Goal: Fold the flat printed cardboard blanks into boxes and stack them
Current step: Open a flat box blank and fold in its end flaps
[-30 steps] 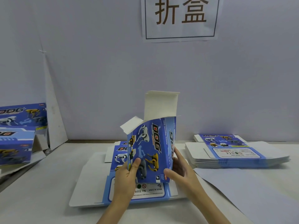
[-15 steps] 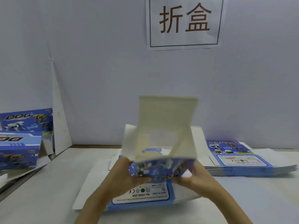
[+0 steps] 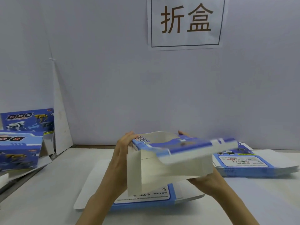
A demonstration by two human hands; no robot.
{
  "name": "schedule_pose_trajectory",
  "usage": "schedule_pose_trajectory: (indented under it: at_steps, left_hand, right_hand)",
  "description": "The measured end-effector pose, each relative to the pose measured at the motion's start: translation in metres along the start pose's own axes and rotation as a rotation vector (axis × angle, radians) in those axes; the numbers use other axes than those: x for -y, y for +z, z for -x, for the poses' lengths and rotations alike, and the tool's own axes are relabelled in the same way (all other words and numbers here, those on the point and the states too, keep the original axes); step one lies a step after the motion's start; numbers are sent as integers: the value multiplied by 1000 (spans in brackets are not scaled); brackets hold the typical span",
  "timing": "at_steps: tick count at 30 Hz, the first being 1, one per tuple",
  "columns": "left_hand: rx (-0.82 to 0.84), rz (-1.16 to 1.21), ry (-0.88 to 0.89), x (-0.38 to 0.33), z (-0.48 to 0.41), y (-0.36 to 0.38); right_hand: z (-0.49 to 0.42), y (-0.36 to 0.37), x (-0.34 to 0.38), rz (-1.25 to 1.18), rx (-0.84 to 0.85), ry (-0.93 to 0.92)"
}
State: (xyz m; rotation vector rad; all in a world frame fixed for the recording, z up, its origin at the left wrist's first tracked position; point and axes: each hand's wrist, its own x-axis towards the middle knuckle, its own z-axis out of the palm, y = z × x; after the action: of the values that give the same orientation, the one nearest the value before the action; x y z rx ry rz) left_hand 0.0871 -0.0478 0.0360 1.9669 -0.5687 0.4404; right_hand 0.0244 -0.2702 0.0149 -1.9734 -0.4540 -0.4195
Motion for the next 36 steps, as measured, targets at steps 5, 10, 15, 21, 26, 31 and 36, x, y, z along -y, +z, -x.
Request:
schedule_pose_trajectory:
  at_steps: [5, 10, 15, 21, 26, 31, 36]
  left_hand:
    - [-16, 323, -142, 4, 28, 7]
    - [86, 789, -487, -2, 22, 19]
    - [204, 785, -583, -13, 25, 31]
    - [181, 798, -602, -5, 22, 29]
    - [275, 808, -558, -1, 20, 20]
    - [211, 741, -383, -3, 16, 0]
    - [307, 632, -320, -2, 14, -22]
  right_hand:
    - [-8, 3, 1, -135, -52, 56]
    - [-8, 3, 5, -206, 7, 49]
    - [-12, 21, 16, -317, -278, -17]
    - [-12, 25, 18, -289, -306, 62]
    - [-12, 30, 22, -345, -316, 82]
    - [-14, 28, 25, -564, -202, 212]
    - [-13, 29, 18, -749, -157, 243]
